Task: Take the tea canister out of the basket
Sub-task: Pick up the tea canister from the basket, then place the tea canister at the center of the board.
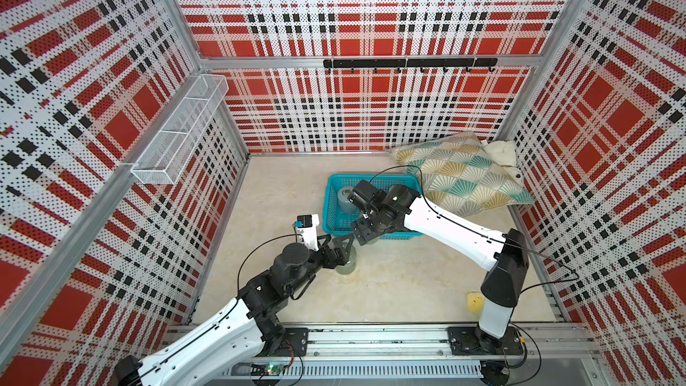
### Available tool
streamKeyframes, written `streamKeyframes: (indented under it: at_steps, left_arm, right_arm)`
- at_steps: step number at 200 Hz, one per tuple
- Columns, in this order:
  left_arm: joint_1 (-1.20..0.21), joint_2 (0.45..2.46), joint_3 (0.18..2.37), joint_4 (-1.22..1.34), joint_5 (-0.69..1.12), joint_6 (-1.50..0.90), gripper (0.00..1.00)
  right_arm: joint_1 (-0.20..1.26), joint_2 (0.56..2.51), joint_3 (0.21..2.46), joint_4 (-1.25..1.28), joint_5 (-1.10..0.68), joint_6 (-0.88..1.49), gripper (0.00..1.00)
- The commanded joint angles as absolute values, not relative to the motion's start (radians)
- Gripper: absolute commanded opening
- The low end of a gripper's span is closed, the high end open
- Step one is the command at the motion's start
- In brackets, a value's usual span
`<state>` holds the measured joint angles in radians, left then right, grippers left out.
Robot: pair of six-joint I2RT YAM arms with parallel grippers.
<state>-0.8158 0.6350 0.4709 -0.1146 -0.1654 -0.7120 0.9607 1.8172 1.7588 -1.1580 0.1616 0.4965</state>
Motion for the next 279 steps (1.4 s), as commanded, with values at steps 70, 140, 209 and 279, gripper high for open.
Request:
streamKeyframes:
  at_steps: [70, 140, 209, 279]
  left_arm:
    - [-0.831, 0.572, 0.474, -0.179, -0.186, -0.722, 1.00]
    - [-0.834, 0.581, 0.471, -0.183, -0.188, -0.723, 1.00]
    - [-0.838, 0.588, 0.472, -0.184, -0.192, -0.720, 1.00]
    - [-0.841, 0.594, 0.471, -0.183, -0.193, -0.715, 0.99]
  right_arm:
    - [1.031, 1.659, 1.481, -1.004, 0.146, 0.627, 0.63]
    - [1.018, 1.705, 1.384, -0.884, 0.132, 0.621, 0.63]
    - [0.980, 1.779, 1.335, -0.801, 0.095, 0.595, 0.63]
    - [0.965, 1.822, 1.298, -0.773, 0.086, 0.585, 0.64]
